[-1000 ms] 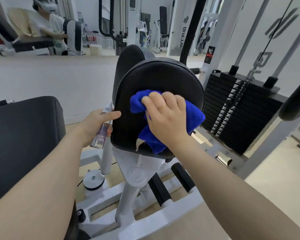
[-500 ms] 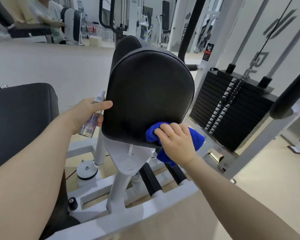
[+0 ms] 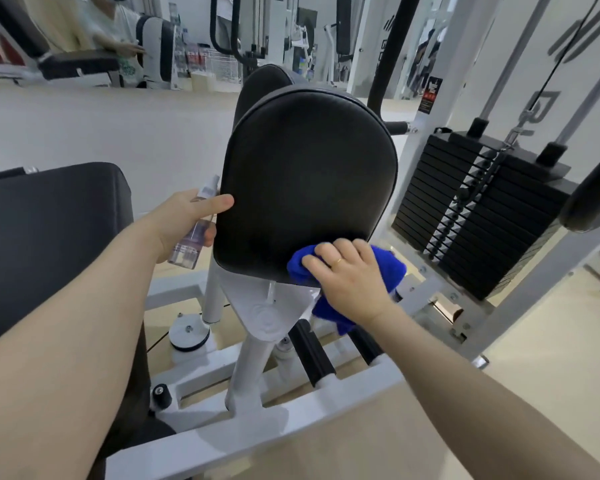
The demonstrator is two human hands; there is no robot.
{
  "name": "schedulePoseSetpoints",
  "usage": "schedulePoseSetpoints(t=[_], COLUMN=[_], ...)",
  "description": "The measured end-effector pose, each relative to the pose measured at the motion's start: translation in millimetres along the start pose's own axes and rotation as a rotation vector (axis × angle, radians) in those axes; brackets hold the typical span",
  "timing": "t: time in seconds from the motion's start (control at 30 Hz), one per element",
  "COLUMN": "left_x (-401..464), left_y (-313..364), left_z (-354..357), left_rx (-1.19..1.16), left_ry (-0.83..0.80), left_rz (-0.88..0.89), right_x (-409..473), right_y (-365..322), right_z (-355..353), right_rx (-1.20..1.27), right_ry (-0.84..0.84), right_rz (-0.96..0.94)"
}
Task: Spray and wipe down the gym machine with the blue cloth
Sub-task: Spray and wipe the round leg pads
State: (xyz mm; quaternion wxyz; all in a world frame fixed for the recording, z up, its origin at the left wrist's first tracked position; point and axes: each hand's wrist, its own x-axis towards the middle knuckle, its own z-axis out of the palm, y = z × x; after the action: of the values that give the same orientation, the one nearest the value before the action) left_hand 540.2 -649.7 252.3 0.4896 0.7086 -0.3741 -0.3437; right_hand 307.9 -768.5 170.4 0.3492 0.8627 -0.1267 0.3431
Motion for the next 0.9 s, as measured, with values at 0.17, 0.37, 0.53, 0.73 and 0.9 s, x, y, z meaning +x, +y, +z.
schedulePoseSetpoints(t=[0.17,0.37,0.53,0.73,0.9], left_x=[2,7,11,18,13], left_y=[-1,0,1,-1,-2], left_z=[0,0,0,4,4], left_rx=[-0.017,-0.174,-0.242,-0.252,-0.308], left_ry=[-0.008,-0.089,-0.08,-0.083,-0.091], left_rz=[0.008,0.022,-0.02,0.037,0.023], right_x=[76,52,81,138,119], right_y=[21,-32,-8,-28,-48], right_z=[-19,7,-10,-12,3], right_rx=[0.041,0.022,-0.016,0.069,0.068], right_ry=[0.359,0.151,0.252,0.353,0.191], right_rz=[0.377,-0.027,0.03,0.349,-0.059])
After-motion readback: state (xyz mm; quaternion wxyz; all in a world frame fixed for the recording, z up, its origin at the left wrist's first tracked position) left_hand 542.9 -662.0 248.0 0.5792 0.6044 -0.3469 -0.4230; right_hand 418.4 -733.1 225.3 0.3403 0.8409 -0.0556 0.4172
